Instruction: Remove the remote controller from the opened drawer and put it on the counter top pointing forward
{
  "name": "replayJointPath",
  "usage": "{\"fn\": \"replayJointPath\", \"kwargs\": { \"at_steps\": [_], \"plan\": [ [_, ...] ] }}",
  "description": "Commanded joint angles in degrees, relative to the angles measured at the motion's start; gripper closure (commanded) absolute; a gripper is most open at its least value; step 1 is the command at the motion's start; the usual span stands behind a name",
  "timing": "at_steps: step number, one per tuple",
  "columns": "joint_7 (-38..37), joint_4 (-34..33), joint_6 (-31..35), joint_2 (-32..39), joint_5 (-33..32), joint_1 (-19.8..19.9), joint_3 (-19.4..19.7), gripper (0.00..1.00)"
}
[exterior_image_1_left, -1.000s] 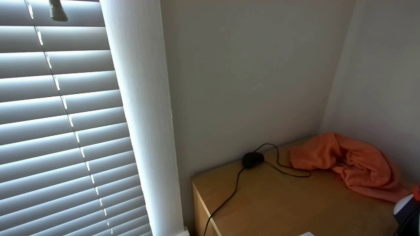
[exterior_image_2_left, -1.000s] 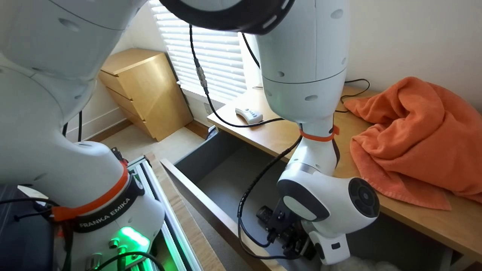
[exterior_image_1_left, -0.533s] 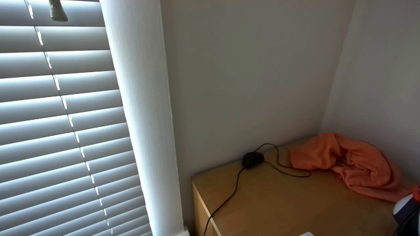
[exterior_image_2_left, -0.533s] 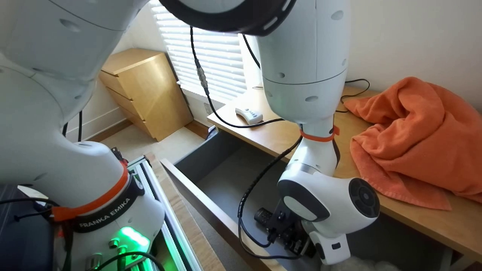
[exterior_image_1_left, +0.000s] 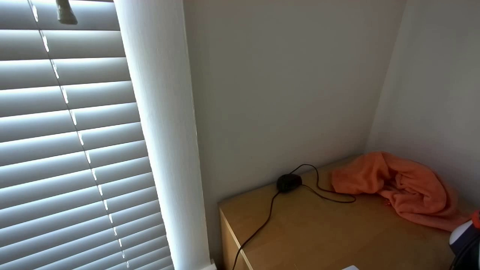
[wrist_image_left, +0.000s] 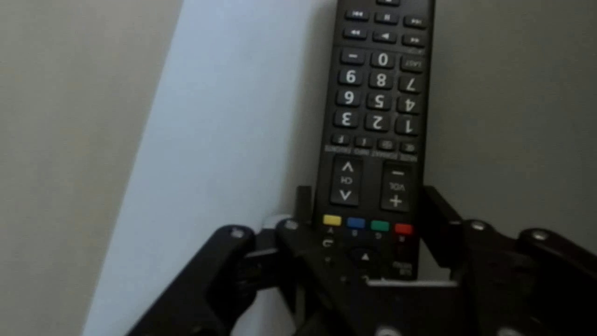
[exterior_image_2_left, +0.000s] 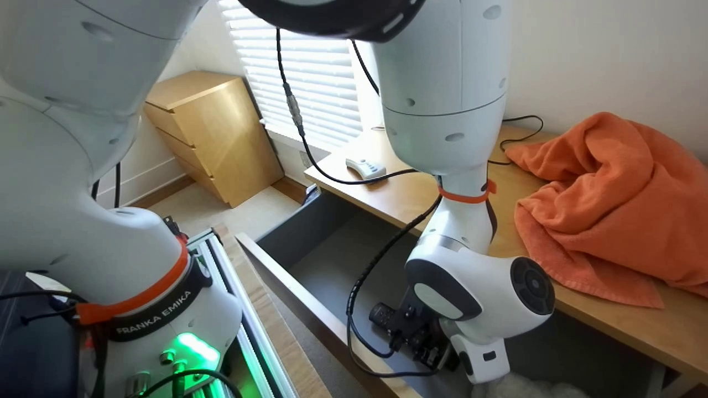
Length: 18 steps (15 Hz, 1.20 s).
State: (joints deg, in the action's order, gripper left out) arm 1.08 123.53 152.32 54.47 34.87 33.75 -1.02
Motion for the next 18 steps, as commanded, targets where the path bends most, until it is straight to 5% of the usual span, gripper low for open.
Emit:
{"fn": "replayJointPath", "kwargs": {
  "at_steps": [1,7,14,15,18],
  "plan": [
    [-0.1,7.6,-1.3,-7.8,2.3,-0.2,-0.6,0.67],
    [1.0,17.0,-0.1,-18.6,8.6,-2.0,-0.7,0.67],
    [-4.3,26.9,-2.9,-32.8,9.9,-11.2,5.1,0.67],
    [-1.3,22.3,-2.9,-27.2,11.0,-10.2,4.6,0.42],
    [-3.0,25.4,-2.7,-31.3,10.7,-12.7,6.0,0.42]
  ]
}}
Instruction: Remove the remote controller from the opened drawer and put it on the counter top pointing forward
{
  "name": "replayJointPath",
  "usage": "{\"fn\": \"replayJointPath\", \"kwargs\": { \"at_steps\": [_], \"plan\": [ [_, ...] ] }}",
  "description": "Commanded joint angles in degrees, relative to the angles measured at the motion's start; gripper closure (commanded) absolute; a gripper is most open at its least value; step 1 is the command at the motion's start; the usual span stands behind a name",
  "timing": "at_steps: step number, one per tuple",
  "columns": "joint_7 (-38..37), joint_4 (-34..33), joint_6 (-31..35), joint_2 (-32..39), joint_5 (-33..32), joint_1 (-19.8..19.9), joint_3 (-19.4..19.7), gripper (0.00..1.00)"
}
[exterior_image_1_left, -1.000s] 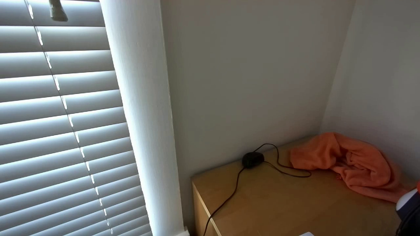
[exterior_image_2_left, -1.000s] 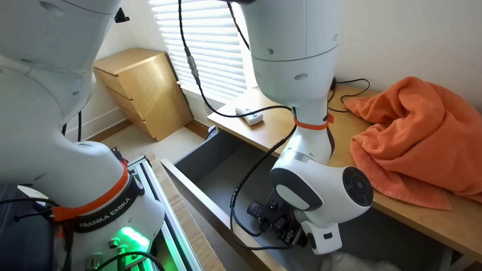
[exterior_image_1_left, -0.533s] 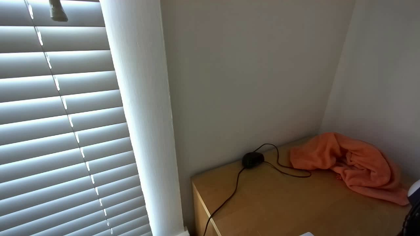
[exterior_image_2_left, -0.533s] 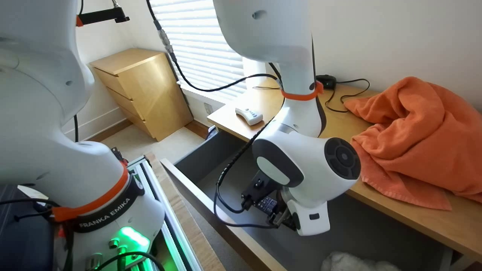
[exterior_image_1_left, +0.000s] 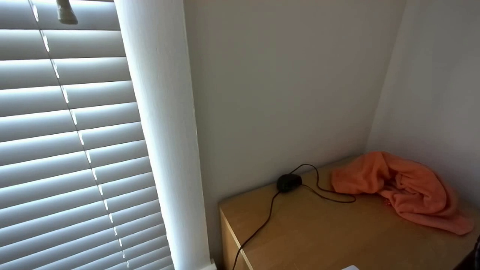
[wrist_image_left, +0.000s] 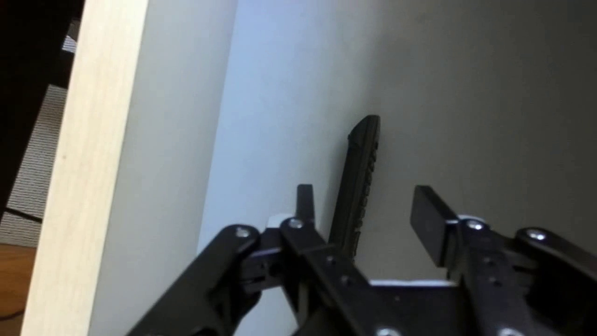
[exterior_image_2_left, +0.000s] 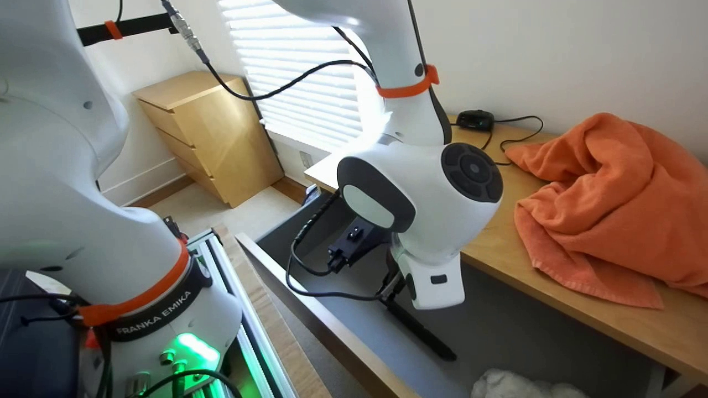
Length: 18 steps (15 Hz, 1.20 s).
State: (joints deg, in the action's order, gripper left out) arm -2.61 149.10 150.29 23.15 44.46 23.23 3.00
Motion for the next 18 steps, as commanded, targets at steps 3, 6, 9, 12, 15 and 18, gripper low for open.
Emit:
{"fn": "replayJointPath", "kwargs": {
  "at_steps": [3,6,9,12,15,18],
  "plan": [
    [0.5,0.3,-0.6,-0.4,1.0,-2.3,2.2,0.42],
    [0.5,0.4,-0.6,-0.4,1.0,-2.3,2.3,0.17],
    [-4.1,-4.7,0.4,5.7,-0.7,-3.4,5.2,0.03],
    [-4.6,-10.3,-1.6,11.8,-2.0,-2.7,6.9,0.00],
    [-5.4,-15.9,-3.4,17.9,-3.4,-2.2,7.8,0.00],
    [-5.4,-20.5,-5.7,22.6,-4.8,-1.8,7.9,0.00]
  ]
}}
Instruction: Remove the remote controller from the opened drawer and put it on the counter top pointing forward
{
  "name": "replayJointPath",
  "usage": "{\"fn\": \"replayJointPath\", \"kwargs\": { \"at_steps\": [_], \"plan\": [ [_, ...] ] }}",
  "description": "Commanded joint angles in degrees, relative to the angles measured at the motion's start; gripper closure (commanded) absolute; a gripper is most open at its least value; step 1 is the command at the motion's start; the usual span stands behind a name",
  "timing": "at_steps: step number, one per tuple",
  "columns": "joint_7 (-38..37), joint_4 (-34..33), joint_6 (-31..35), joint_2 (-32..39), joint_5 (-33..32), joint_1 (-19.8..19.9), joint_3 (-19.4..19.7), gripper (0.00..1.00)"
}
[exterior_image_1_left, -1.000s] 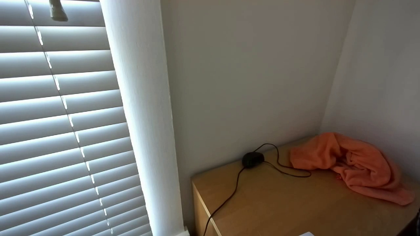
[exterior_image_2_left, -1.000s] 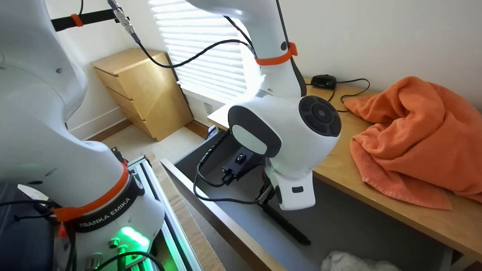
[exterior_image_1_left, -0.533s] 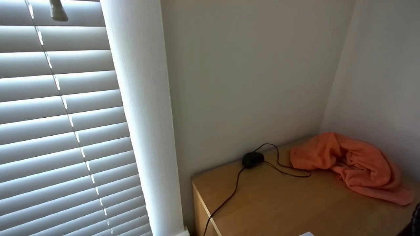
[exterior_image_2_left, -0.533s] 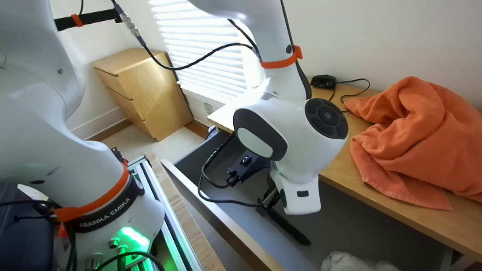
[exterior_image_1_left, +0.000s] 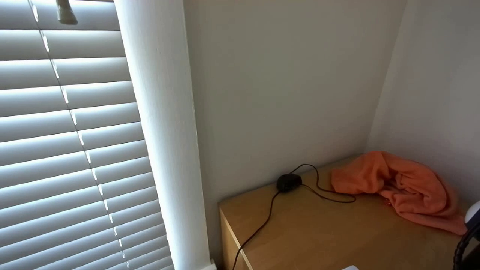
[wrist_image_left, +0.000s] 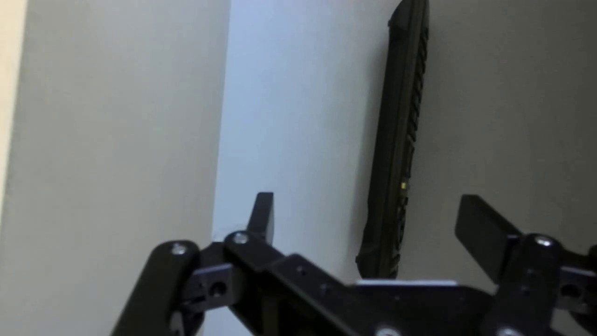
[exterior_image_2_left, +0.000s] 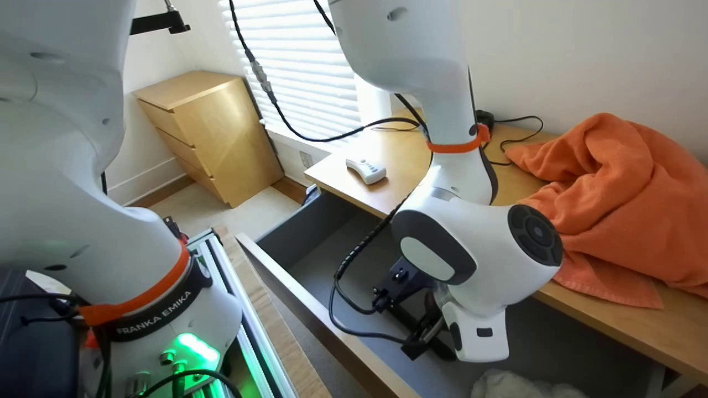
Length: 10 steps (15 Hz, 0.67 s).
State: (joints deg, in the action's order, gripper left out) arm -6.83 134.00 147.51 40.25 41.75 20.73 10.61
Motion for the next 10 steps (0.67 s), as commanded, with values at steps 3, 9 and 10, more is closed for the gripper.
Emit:
{"fn": "replayJointPath", "kwargs": {
  "at_steps": [3,9,10],
  "plan": [
    [-0.1,-9.9,-4.5,9.7,-2.3,1.9,-0.4,0.00],
    [1.9,-16.0,-5.8,15.7,-1.0,4.5,-2.3,0.22],
    [2.4,-16.4,-5.6,16.1,-0.8,4.9,-2.7,0.37]
  ]
}}
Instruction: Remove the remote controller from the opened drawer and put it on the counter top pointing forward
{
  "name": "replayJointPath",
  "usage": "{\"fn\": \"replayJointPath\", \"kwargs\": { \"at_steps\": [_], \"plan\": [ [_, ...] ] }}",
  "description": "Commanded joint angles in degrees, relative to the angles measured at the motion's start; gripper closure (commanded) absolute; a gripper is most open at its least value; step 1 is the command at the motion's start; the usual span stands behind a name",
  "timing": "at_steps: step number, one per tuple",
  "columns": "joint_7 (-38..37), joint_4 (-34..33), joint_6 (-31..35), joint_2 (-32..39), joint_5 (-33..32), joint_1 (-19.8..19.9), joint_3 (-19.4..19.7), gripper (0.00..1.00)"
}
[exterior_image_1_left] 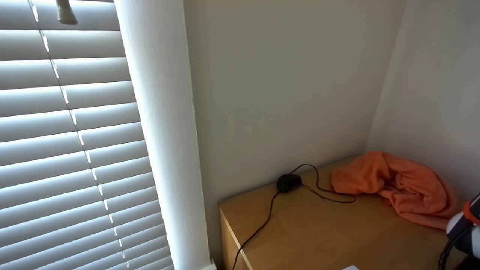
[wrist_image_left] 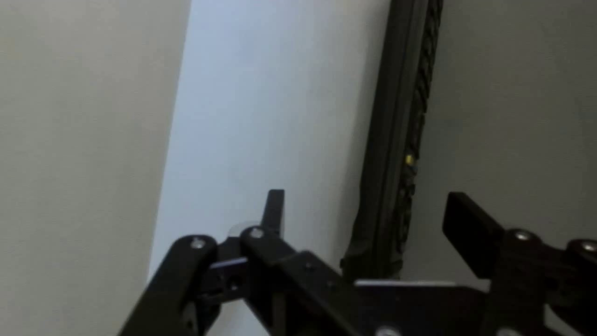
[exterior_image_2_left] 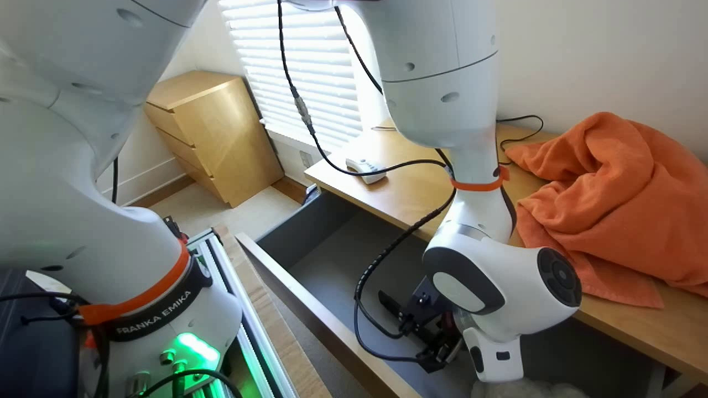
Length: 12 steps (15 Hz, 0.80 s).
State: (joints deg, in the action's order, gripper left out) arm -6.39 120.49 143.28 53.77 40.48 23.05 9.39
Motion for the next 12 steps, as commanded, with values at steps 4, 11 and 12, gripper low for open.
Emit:
{"fn": "replayJointPath", "kwargs": {
  "at_steps": [4,11,12],
  "plan": [
    [4.1,-3.9,-0.6,3.7,1.4,4.4,-2.9,0.65],
    [8.9,-0.8,-2.1,-0.3,3.7,6.5,-4.8,0.92],
    [9.4,-0.2,-2.8,-1.0,3.7,6.4,-4.7,0.93]
  ]
}}
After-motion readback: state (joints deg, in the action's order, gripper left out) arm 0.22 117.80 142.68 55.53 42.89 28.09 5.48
